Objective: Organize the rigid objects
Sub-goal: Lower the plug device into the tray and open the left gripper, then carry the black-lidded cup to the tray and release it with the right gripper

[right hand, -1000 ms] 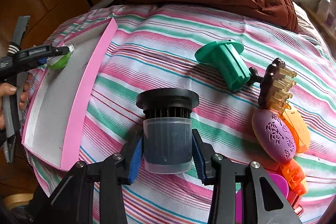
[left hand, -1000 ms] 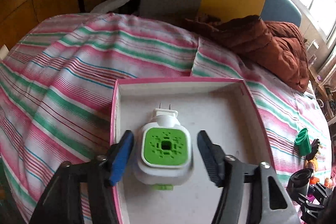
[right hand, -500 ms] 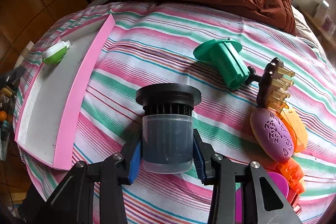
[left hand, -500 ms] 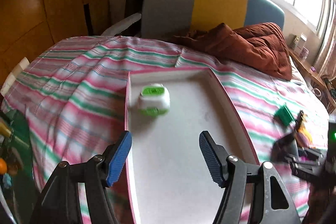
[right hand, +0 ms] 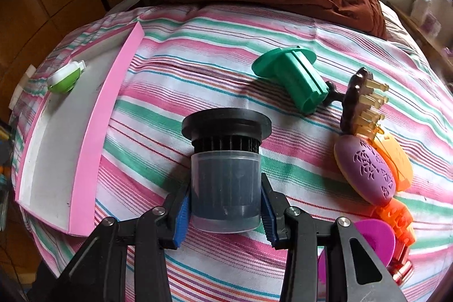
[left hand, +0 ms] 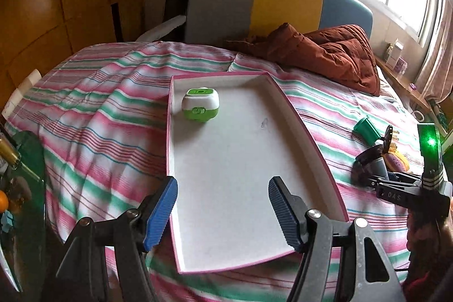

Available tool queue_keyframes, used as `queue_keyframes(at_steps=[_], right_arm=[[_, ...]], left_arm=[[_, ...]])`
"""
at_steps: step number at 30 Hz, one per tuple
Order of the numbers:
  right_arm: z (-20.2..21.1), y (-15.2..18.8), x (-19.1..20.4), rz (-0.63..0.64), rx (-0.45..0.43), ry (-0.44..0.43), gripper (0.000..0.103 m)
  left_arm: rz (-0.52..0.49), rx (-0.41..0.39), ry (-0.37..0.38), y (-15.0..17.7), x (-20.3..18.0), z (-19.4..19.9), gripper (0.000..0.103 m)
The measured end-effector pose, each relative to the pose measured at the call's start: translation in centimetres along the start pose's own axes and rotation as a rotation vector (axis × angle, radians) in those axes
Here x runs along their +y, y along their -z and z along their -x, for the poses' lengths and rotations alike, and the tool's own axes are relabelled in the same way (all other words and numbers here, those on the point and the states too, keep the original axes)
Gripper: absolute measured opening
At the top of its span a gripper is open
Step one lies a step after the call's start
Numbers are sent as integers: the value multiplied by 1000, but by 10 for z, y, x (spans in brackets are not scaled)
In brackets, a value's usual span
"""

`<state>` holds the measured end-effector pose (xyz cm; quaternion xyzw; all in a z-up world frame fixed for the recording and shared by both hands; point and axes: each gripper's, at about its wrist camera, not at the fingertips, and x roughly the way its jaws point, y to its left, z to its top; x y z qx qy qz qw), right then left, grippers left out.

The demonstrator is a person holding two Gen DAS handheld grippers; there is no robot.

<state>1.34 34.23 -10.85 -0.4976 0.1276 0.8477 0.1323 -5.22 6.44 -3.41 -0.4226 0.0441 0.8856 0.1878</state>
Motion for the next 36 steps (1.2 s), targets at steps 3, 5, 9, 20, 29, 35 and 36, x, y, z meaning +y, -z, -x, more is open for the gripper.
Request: queue_keyframes(at_steps=[3,5,9,20,29,35,36], right_arm=[[0,1,1,-20,-6,17,43],[0,2,2,-29,-10,25,43],[0,3,4,-35,-12,39,43],[-3,2,6,-44,4,56,43],[-1,8,10,-18,-36,86,42],[2,4,10,-48,-12,97,42],[4,3,10,-61,-8,93,42]], left_arm=[[8,2,3,4,5,1,68],[13,4,3,6,8,2,68],[32,9,9,11,15,4,68],[49,20,16,25,25,8,68],[82,43,45,33,37,7,68],[91,53,57,35,45,7,66],[94,52,52,36,48,7,66]])
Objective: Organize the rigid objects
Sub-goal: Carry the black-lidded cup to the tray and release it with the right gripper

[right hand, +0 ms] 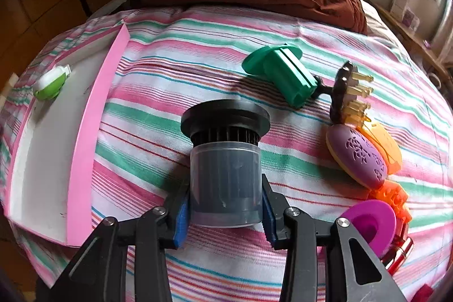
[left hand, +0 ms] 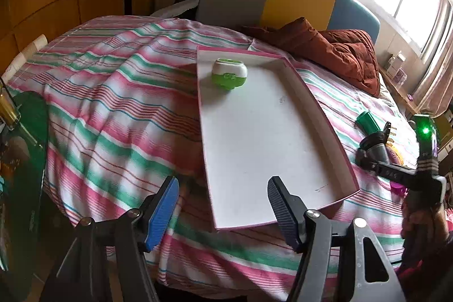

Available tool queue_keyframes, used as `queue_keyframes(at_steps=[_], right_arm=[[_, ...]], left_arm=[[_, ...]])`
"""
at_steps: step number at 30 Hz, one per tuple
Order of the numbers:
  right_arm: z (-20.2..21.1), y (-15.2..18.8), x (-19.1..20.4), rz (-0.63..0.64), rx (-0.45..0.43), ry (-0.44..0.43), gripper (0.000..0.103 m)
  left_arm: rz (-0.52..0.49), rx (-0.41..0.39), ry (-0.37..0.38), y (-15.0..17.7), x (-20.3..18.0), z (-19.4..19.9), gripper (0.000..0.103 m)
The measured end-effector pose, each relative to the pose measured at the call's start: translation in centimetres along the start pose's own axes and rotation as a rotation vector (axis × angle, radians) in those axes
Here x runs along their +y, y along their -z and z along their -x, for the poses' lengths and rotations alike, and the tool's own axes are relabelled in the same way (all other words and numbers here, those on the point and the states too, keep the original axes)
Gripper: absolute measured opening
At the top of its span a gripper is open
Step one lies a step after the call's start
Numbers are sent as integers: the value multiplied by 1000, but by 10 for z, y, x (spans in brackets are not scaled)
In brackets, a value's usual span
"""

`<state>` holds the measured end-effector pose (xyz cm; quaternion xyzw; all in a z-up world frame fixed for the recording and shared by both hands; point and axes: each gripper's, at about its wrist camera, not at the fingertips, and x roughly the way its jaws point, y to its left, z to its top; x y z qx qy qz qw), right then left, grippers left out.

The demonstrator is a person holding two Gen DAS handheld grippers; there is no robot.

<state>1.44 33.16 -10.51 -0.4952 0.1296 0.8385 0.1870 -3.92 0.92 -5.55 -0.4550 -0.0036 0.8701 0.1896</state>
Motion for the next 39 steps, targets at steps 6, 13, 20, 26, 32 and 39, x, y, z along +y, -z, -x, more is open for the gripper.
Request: queue_keyframes(at_steps=[6,13,20,26,32,39], right_arm=[[33,-12,21,10,-81,-53,42],[53,-29,81,83,-113,-203,42],[32,-40,167,227,-36,-309,42],[1,-58,217,246,-1,-314,42],[-31,-66,243,259,45,-293,43],[-21,-61,239,252,27,-324,52]], left_arm=[[42,-3,-16,1,18,2,66],[39,-24,-36,1,23,6,66],[30,-51,-61,-2,27,13,66],[37,-48,-69,-1,34,12,66],[44,-35,-68,0,38,8,66],[50,-31,-67,1,38,6,66]])
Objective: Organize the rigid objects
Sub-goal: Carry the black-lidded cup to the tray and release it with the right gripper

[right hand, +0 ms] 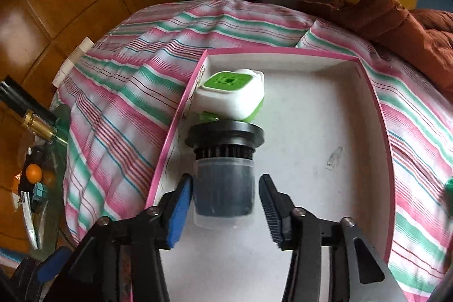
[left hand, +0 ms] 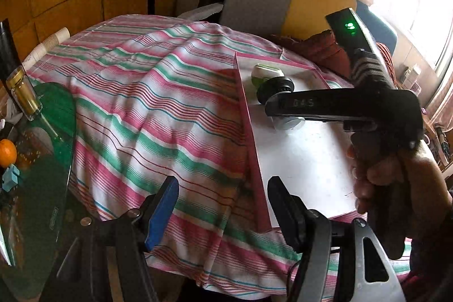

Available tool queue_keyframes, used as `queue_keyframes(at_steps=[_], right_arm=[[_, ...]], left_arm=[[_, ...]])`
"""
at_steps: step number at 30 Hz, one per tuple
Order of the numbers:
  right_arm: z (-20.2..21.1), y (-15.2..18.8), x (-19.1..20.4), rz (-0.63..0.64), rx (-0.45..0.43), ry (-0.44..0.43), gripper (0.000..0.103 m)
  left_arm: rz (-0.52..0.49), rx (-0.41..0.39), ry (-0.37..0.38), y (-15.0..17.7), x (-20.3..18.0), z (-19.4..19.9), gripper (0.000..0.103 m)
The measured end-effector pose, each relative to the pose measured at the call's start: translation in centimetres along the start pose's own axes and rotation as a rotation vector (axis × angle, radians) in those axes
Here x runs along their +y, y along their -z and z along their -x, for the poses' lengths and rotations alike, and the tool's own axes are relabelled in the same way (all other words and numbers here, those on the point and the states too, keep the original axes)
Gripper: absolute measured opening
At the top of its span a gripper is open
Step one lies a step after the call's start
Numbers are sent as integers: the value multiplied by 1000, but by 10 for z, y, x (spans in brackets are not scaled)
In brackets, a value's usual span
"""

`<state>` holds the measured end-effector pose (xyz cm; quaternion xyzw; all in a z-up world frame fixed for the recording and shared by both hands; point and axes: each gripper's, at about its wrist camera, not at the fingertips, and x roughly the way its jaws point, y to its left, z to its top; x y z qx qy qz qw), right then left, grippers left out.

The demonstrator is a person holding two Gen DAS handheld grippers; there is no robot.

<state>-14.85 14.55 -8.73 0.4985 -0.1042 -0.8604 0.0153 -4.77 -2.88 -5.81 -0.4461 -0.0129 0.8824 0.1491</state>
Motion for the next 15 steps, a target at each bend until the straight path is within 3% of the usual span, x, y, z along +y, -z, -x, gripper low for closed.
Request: queue_keyframes(at_steps=[5,15], right_arm=[[18,7,-6,-16,-38,-22,63],[82,45,-41,-58,-137,8,66]], left_arm=[[-10,-7,-6,1,-3,3,66],[-46,-14,-4,2,-15,9,66]])
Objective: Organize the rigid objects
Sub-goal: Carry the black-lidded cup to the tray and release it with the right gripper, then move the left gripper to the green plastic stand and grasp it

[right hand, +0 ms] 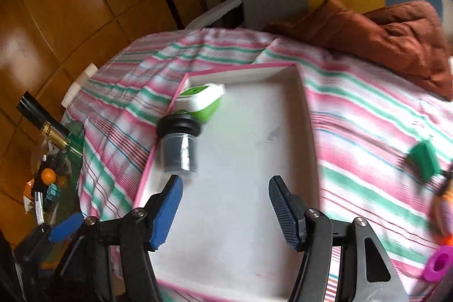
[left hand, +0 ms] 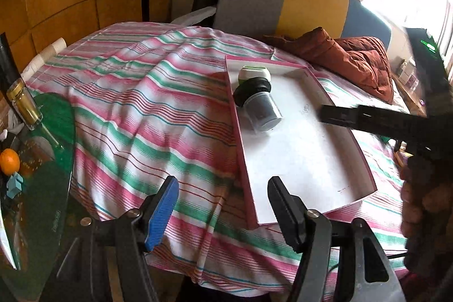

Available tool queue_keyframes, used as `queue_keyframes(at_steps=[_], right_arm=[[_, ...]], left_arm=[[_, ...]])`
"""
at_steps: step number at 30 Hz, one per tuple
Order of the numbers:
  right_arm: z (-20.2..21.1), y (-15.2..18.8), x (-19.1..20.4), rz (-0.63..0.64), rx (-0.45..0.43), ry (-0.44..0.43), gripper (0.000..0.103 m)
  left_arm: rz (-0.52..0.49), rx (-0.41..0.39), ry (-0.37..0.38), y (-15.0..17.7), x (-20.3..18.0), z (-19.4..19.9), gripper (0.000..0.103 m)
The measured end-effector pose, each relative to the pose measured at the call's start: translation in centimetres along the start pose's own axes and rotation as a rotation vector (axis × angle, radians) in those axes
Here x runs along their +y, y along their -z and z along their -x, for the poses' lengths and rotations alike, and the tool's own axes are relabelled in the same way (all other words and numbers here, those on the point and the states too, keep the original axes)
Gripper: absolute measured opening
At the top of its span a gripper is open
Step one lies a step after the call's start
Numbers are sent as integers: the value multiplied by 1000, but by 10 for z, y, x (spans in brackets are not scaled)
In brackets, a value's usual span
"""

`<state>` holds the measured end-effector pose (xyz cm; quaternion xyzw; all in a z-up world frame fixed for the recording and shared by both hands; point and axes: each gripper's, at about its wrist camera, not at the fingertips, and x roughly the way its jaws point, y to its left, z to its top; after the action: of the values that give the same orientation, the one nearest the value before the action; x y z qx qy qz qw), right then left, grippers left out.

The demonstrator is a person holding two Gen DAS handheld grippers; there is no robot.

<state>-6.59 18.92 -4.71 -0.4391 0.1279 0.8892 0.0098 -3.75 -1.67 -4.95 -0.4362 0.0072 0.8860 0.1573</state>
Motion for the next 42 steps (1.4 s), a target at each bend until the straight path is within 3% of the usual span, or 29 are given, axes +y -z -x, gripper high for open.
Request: queue_keyframes(at_steps=[7,16,25,27,29,32,35,42], right_arm=[[52,14,-54,-74,-95,66,71],[114,33,-155,-213,-183,244,78],[159,76,-282,-508,-266,460,83],[161,89,-306,-649,-249,450,83],[169,96,-321,-740,-297,414,83],[175,102,-330,-789,-311,404,84],[174,104,-334,-818,-311,381,85],[175,106,-331,-843,-326,342,86]], left_arm=[[-46,-2,2,0,-15,3,66],[-58,-4,44,-7,-37,6,66],[-135,12,133,-22,-83,6,66],[-176,4,146,-25,-101,7,66],[-215,-3,168,-27,-120,7,66],[-239,29,221,-32,-148,-2,66],[-257,63,277,-37,-176,-11,57],[-298,140,350,-50,-243,-41,56]])
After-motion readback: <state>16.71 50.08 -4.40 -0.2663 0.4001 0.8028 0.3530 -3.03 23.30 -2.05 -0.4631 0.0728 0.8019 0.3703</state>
